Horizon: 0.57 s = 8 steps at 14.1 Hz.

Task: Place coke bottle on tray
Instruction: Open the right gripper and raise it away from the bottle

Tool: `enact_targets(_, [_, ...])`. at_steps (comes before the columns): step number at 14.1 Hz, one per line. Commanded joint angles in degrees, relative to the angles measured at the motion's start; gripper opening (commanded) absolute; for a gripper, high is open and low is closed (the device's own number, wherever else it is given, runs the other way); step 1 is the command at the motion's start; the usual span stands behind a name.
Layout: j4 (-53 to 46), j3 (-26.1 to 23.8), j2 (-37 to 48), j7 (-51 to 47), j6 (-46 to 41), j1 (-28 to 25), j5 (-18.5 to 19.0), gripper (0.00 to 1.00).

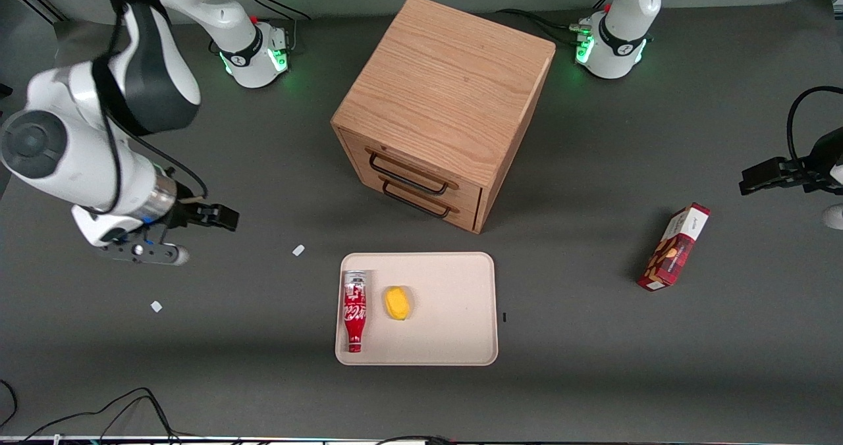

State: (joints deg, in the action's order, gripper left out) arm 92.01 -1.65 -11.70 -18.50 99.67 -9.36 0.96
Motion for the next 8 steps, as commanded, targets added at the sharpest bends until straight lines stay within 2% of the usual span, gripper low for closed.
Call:
enact_targets(1, [7.64, -1.08, 7.46, 3.81, 0.17, 2.58, -0.78, 1.00])
enact_targets(6, [18.80, 0.15, 20.11, 10.48, -0.18, 4.35, -1.92, 1.00])
enact_targets(8, [19.44, 0.42, 23.03, 14.10, -4.02, 6.71, -2.10, 1.00])
